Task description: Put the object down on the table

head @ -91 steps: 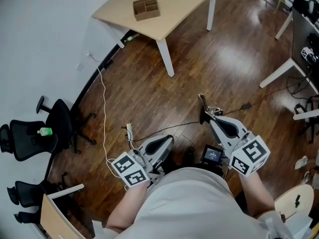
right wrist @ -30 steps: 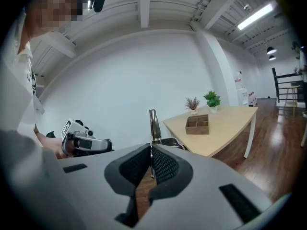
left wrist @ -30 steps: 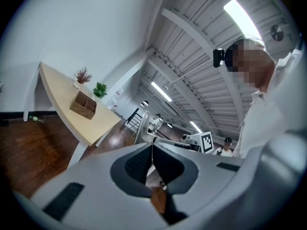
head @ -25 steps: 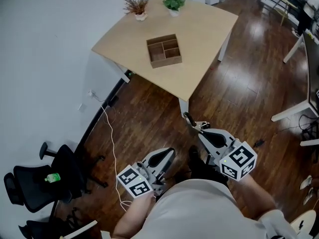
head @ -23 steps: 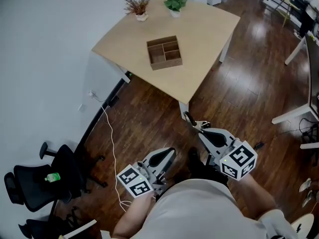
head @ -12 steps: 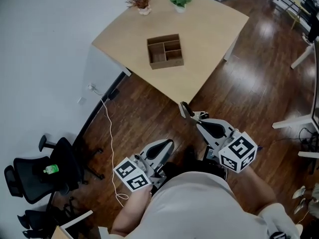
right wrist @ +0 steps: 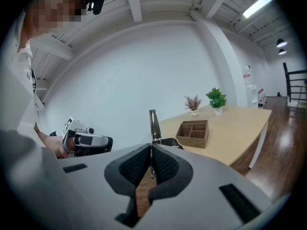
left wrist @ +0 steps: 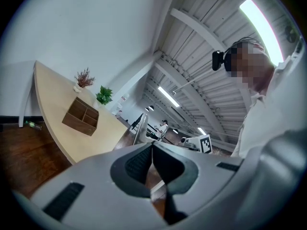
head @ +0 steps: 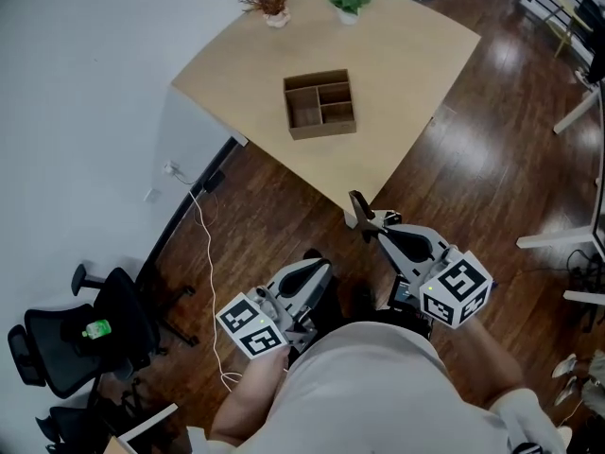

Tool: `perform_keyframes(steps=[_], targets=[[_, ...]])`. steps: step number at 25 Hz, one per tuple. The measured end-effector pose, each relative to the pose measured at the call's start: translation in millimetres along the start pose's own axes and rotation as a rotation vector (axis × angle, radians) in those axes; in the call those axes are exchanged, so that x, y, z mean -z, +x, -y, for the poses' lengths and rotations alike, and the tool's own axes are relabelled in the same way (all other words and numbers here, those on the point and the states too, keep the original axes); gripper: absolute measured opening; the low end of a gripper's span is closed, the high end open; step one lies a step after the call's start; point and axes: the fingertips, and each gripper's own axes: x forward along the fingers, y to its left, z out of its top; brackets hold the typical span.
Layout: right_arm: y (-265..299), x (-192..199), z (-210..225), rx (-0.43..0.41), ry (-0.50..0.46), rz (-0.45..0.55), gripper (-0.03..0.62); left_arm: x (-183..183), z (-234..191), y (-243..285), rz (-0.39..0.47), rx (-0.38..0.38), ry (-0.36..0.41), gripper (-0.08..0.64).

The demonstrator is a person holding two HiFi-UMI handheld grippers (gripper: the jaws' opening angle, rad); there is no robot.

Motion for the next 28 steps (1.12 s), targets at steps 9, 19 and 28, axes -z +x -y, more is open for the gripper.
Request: perform_keyframes(steps=[9,19,28], targets=[[65.2,-30.1,18.0,0.077,0.024,-0.005,0.009,-58.3,-63.5,9.7,-0.024,0.083,-0.008,0.003],[119.1,-56.3,35.3,0.184,0.053,-0.003,0.009,-100.9,-123.5,19.0,-0.095,0.166,-0.026,0.002],[134.4,-70.2,35.7,0.255,0.041,0.005,0.009,-107.4,-146.8,17.7,-0.163,0.203,-0.036,0.003]])
